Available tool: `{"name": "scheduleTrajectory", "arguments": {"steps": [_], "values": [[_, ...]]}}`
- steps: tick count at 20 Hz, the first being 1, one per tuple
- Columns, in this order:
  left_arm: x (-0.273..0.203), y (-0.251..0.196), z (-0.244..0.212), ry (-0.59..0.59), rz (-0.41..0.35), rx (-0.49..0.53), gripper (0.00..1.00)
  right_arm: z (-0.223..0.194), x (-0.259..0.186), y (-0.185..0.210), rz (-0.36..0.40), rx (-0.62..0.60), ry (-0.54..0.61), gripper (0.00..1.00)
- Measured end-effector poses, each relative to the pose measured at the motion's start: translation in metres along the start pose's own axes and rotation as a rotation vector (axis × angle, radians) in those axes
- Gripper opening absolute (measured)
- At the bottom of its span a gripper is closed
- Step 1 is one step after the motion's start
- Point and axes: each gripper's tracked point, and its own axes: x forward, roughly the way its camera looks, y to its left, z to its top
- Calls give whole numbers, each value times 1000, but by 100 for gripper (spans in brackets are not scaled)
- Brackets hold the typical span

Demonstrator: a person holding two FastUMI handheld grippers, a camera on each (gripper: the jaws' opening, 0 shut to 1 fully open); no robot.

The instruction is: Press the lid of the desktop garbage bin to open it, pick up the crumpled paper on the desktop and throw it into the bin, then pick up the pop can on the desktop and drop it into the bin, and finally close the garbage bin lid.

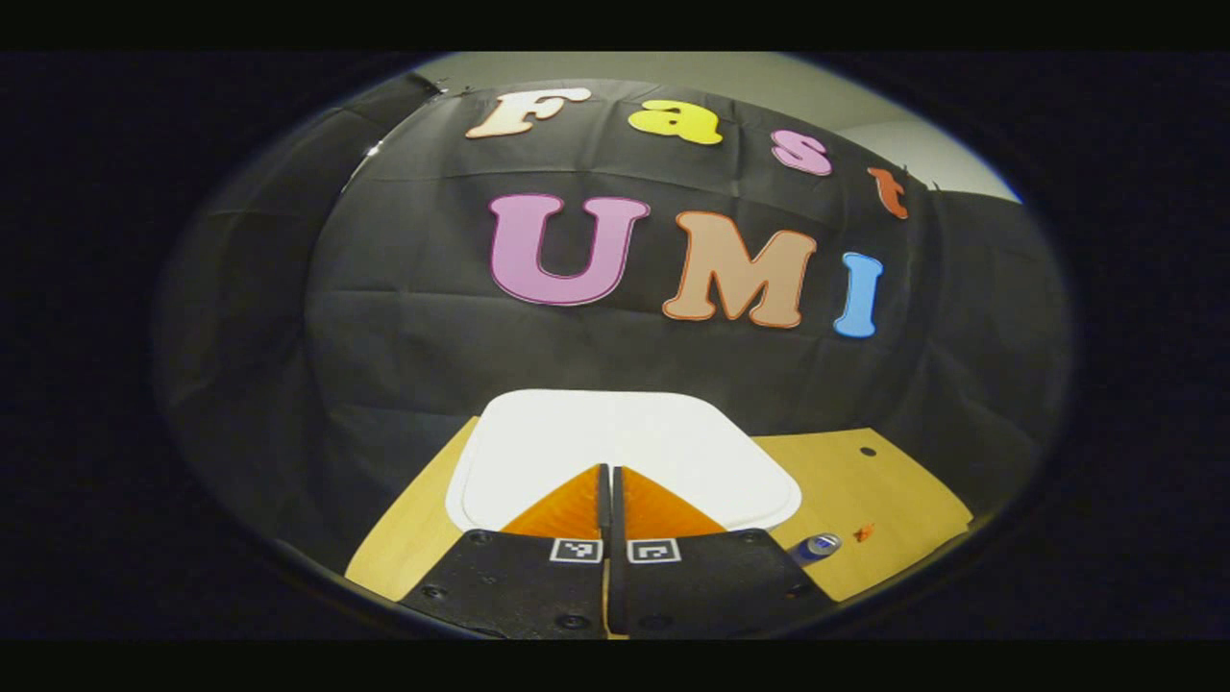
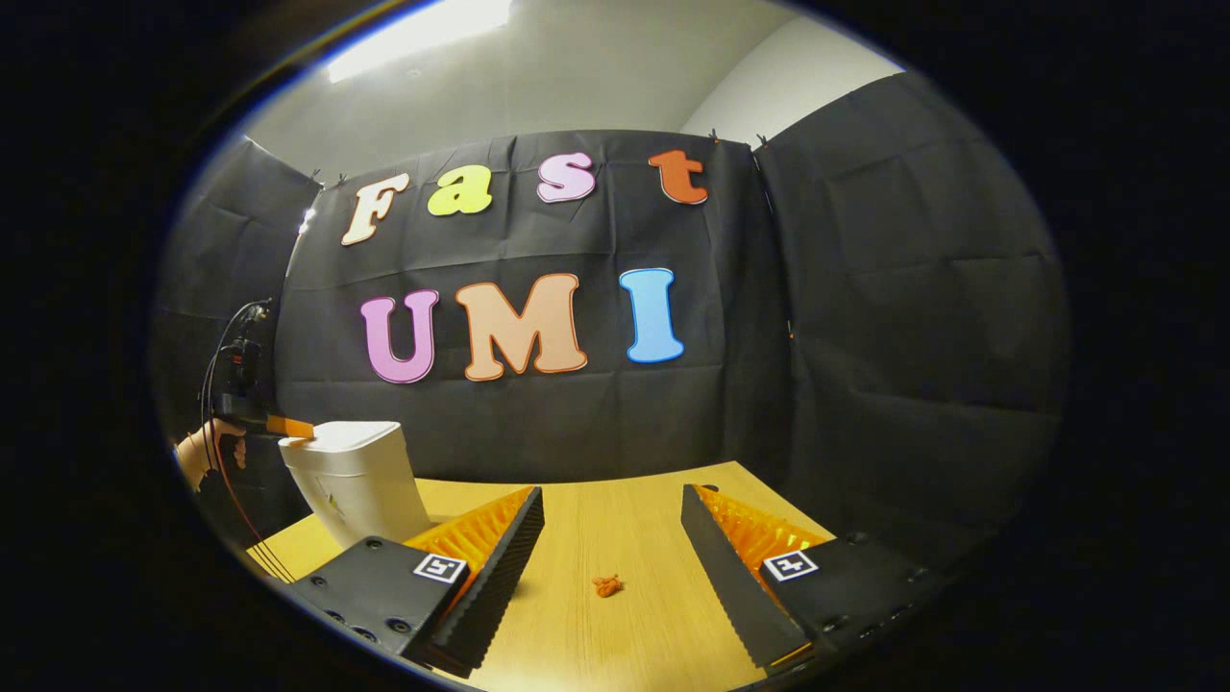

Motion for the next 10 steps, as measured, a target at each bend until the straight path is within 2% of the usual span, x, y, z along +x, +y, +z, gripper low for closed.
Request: {"name": "scheduleTrajectory", "arguments": {"steps": [2, 4, 6, 10], "values": [[0, -1, 2, -12, -38, -87, 0, -5, 2, 8, 23, -9, 18, 96], [-4, -3, 2, -40, -59, -105, 0, -5, 3, 16, 45, -20, 20, 96], [-3, -2, -2, -57, -29, -55, 0, -3, 2, 22, 63, -29, 13, 96], [-5, -5, 19, -126, 51, 127, 0, 5, 0, 19, 63, -38, -9, 96]]}}
